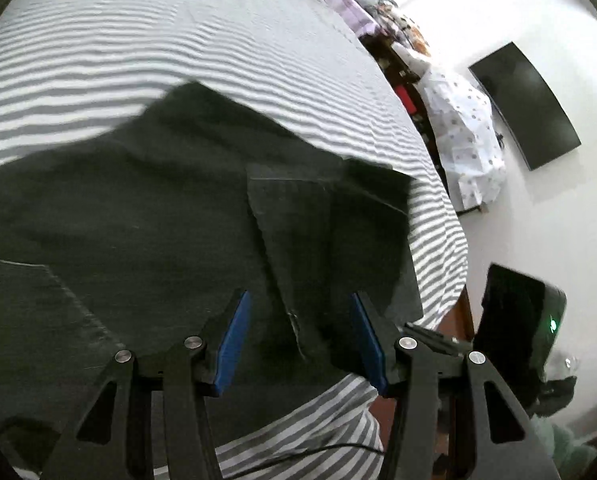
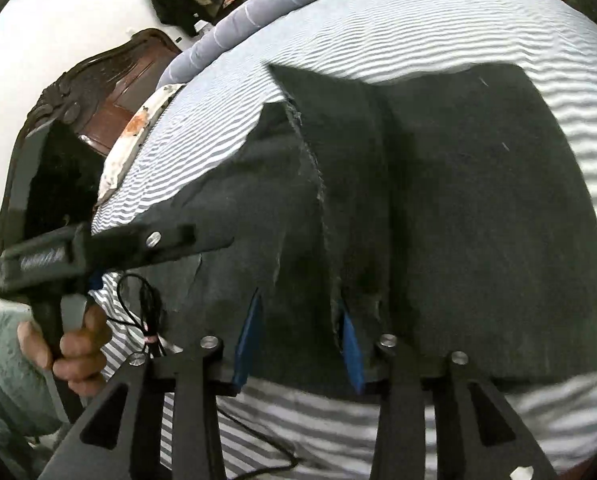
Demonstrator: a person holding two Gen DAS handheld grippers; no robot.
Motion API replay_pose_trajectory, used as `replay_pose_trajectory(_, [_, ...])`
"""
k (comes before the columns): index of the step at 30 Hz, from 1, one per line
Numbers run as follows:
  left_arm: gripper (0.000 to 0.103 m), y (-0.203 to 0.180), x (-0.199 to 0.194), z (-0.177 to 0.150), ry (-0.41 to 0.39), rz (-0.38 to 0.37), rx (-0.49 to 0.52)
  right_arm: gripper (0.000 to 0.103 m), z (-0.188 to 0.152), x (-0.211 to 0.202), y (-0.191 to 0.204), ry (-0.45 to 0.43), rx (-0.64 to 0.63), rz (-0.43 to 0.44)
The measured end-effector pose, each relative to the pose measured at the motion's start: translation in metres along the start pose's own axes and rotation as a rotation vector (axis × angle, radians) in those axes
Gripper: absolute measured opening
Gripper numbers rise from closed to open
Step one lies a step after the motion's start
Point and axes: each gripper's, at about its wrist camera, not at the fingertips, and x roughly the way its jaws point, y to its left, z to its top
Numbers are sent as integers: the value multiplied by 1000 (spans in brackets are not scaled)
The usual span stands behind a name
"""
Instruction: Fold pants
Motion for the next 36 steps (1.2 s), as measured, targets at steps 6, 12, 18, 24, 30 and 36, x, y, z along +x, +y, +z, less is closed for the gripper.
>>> replay_pose_trajectory(6, [53,12,23,-7,62,3,-36,39,-14,-3,-6,-19,25,25])
replay_pose_trajectory(12, [53,24,2,-9,41,-49,-45,45,1,15,13,-10,-39,61])
replay_pose_trajectory(18, [53,36,-17,-5,4,-76,-75,51,18,23,36,0,-99,100])
replay_pose_trajectory(24, [53,39,-18,-5,3,-79,-80,54,8,14,38,25,-130,72])
replay_pose_trajectory(30, [53,22,10,-16,84,-76,-56,54,-21,-3,13,14,-26,55])
replay_pose_trajectory(36, [53,10,36,-19,121,-46,-73,55,-38,-11,-8,-17,63,67])
